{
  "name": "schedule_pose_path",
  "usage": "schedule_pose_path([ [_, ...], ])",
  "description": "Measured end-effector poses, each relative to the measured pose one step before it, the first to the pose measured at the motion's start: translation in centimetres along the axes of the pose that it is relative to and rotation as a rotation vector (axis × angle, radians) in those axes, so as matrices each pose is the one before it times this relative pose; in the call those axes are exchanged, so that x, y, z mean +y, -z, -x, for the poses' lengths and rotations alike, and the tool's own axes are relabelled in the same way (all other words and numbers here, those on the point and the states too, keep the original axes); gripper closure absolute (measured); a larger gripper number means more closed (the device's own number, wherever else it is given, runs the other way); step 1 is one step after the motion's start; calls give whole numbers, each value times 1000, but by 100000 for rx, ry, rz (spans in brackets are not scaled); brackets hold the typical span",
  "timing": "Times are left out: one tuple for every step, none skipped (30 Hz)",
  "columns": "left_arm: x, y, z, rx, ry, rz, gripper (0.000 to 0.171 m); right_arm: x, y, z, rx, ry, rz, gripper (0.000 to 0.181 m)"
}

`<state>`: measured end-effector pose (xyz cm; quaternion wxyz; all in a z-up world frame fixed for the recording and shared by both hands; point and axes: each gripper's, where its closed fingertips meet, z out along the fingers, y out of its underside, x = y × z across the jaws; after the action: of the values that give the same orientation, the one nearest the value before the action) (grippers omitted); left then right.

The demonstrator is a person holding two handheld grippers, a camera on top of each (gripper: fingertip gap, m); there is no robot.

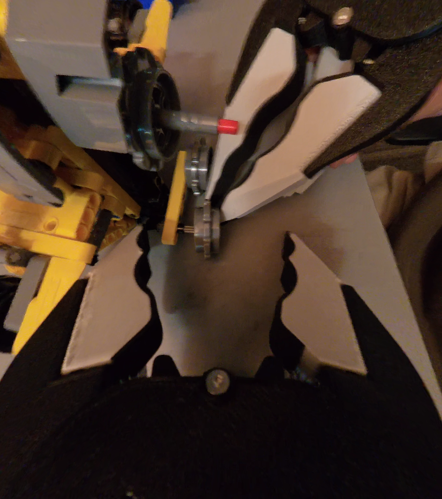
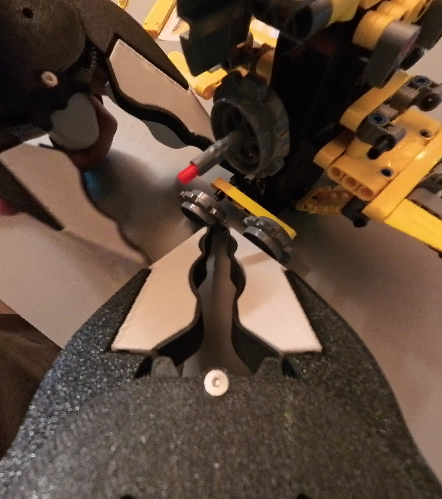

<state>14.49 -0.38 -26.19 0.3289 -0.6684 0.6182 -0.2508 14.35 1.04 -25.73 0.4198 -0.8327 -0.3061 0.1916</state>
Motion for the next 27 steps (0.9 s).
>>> schedule_pose_path([
  [35, -40, 380, -2634, -1025, 373, 81, -16, 10, -6, -76, -172, -97, 172],
  [110, -16, -56, 276, -2407, 202, 79, 14, -9, 5, -151, -164, 117, 172],
  [9, -13, 223, -1144, -214, 9, 84, 9, -9, 5, -66, -41, 37, 172],
  [-26, 16, -20, 900, 147, -227, 85, 4, 2, 6, -70, 52, 32, 172],
  [20, -26, -16, 1004, 166, 124, 85, 27, -25, 41, -202, 117, 212, 172],
  [-41, -4, 101, 479, 227, -292, 88, 17, -17, 28, -99, 210, 166, 172],
  [-31, -21, 431, -1753, 325, 18, 96, 10, -8, 38, -143, 260, 140, 172],
  [3, -28, 447, -2133, -639, 212, 105, 16, -10, 27, -67, 154, 99, 172],
  [-15, -19, 205, -552, -290, 135, 109, 14, -11, 31, -155, 74, 95, 172],
  [-64, -21, 439, -2115, 665, 23, 118, -18, 4, 4, -9, 71, -101, 172],
  [-3, -22, 98, -362, -186, 120, 120, 2, 8, 2, 56, 61, -51, 172],
  [-12, -6, -19, 316, -61, -132, 120, -9, 5, 16, -64, 108, -17, 172],
  [-31, -3, 4, 87, 373, -115, 121, -3, -2, -6, 118, 49, -29, 172],
  [-7, -13, -7, -284, -259, 48, 121, 12, -7, -14, 70, -43, 64, 172],
  [6, -26, 3, -497, -611, 130, 122, 3, -2, -26, 147, -26, 52, 172],
  [-7, -6, 9, -319, -291, 295, 122, -12, 14, -22, 324, 174, -131, 172],
  [-11, 2, 42, -267, -128, 372, 123, 8, 12, -11, 493, 467, -76, 172],
  [4, -17, 26, -168, -133, 274, 123, 11, -6, 14, 660, 903, 65, 172],
  [-10, -18, 7, -159, -125, -21, 124, -1, 15, 0, 1028, 1167, -91, 172],
  [-5, -15, 42, -409, -83, -188, 123, -8, 15, -25, 1105, 1173, -116, 172],
  [-14, -23, 75, -513, -75, -251, 123, 6, 29, -27, 815, 949, -159, 172],
  [-20, -6, 30, -118, 292, -290, 123, -16, 74, 7, 379, 794, -333, 172],
  [-17, 5, 8, 209, 510, 24, 123, -65, 172, 69, -419, 914, -816, 170],
  [-26, 4, 2, 227, 418, -33, 123, -155, 319, 196, -1628, 1236, -1543, 164],
  [-4, -8, 9, 49, 348, -82, 123, -282, 466, 377, -3208, 1074, -2423, 157],
  [-12, -12, -7, 85, 397, -286, 123, -371, 613, 351, -3468, 794, -3143, 152],
  [-9, -10, -6, 81, 393, -262, 123, -471, 730, 88, -2190, 797, -3960, 148],
])
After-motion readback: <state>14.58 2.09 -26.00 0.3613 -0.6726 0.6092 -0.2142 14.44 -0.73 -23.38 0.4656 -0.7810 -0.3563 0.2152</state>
